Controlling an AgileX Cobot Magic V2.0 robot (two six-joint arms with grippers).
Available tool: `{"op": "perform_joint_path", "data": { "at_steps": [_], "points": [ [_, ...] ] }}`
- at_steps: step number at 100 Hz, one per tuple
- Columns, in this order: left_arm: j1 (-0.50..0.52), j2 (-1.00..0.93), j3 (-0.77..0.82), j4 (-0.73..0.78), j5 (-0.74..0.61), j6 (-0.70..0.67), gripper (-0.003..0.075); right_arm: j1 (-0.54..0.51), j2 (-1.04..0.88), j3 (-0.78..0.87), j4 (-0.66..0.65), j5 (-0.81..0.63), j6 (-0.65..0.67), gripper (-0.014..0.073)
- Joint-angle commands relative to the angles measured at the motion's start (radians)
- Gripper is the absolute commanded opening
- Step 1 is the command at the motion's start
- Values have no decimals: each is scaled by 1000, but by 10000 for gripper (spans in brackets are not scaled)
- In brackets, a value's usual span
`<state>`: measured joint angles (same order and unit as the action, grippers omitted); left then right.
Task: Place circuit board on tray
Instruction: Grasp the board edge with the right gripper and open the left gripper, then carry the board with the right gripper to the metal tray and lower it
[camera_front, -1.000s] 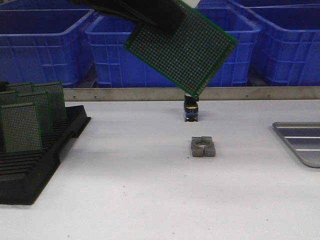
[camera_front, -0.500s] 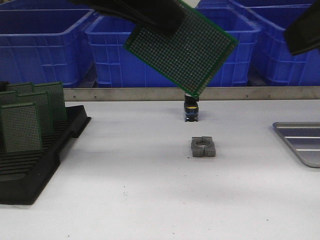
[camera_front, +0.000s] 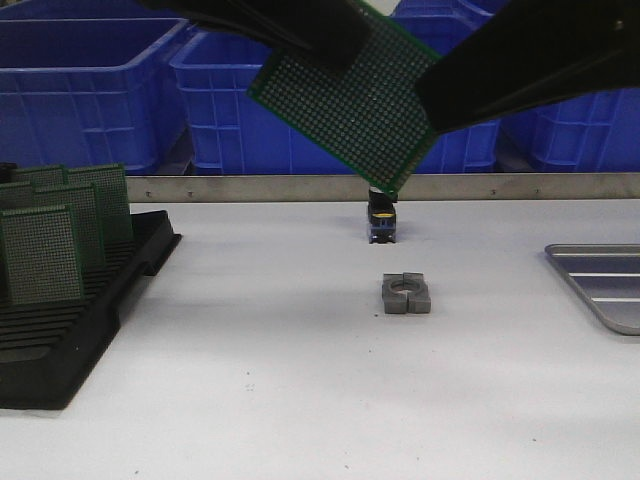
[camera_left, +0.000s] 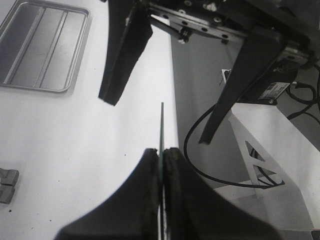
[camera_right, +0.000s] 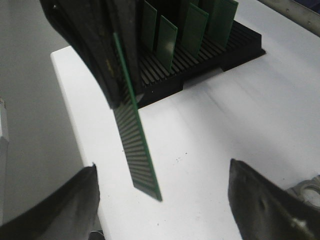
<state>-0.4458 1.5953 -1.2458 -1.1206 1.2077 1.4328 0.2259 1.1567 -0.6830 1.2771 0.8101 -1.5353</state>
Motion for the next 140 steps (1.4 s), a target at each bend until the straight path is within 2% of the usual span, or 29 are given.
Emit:
{"op": "perform_joint_path", "data": {
  "at_steps": [1,6,13,32,45,53,60,61,67,69,77,84,98,113,126,140],
  "points": [
    [-9,-36,-30,-80,38,-6,-20,13,32,-60,60,51,-16,545],
    [-9,-36,-30,-80,38,-6,-20,19,60,-79,60,87,-16,521],
    [-9,-36,-30,-80,38,-6,-20,20,93,-100,60,137,-13,437],
    [-9,-36,-30,-80,38,-6,-20,20,121,-112,63,177,-13,85],
    [-9,-36,-30,-76,17,-6,-19,20,121,-112,63,177,-13,-71],
    [-9,-36,-30,-74,17,-6,8,20,121,-112,63,177,-13,-67],
    [-9,-36,-30,-72,19,-6,104,20,121,-112,63,180,-13,-69],
    [-9,-36,-30,-72,19,-6,145,20,121,-112,63,181,-13,-69],
    [-9,-36,-30,-70,17,-6,259,20,121,-112,63,197,-12,-69],
    [-9,-36,-30,-70,15,-6,330,20,121,-112,63,206,-9,-69],
    [-9,-36,-30,-70,-2,-6,508,20,121,-112,63,231,24,-69],
    [-9,-36,-30,-70,-28,-6,605,20,121,-110,56,245,81,-69],
    [-9,-36,-32,-72,-84,-6,626,19,123,-99,-36,228,254,-69],
    [-9,-36,-32,-79,-99,-6,620,-1,127,-99,-203,139,478,-69],
    [-9,-36,-32,-79,-99,-6,620,-78,127,-99,-272,58,668,-68],
    [-9,-36,-32,-79,-99,-6,620,-192,127,-99,-277,-37,730,-68]
  ]
}}
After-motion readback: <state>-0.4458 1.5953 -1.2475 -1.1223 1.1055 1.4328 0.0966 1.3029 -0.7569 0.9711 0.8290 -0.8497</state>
